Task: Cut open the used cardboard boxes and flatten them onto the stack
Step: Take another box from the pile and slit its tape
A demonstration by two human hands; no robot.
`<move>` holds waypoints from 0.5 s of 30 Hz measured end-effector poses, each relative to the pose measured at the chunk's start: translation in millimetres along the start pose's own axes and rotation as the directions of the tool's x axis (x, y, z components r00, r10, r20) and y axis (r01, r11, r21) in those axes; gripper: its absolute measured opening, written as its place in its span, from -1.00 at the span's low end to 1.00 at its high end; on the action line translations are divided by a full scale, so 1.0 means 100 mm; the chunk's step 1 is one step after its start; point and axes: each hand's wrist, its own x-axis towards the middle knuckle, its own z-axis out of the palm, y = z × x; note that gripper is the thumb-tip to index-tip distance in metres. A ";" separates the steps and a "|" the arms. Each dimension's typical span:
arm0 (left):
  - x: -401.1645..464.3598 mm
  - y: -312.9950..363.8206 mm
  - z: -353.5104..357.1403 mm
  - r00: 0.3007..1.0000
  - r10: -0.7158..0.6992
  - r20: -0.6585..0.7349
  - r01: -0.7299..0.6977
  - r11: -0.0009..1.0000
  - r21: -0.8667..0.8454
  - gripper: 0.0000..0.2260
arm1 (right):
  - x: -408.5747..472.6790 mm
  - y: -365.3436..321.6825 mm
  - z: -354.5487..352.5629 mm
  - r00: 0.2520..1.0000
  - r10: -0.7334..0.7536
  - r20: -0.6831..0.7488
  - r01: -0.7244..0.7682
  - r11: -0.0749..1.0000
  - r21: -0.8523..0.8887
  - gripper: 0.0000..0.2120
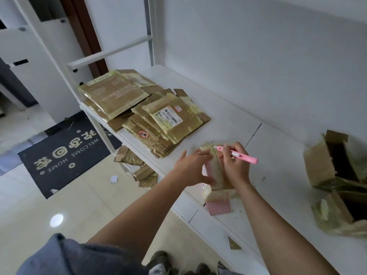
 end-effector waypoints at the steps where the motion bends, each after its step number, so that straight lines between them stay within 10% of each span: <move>1: 0.01 -0.01 -0.02 1.000 0.002 0.001 -0.002 1.000 -0.001 -0.18 | 0.00 0.01 0.00 1.000 -0.003 0.002 0.003 1.000 -0.010 -0.75; 15: -0.01 0.17 -0.16 0.996 -0.055 0.073 0.044 0.990 0.136 -0.27 | 0.03 0.00 -0.06 0.978 -0.049 0.203 0.105 0.956 -0.275 -0.74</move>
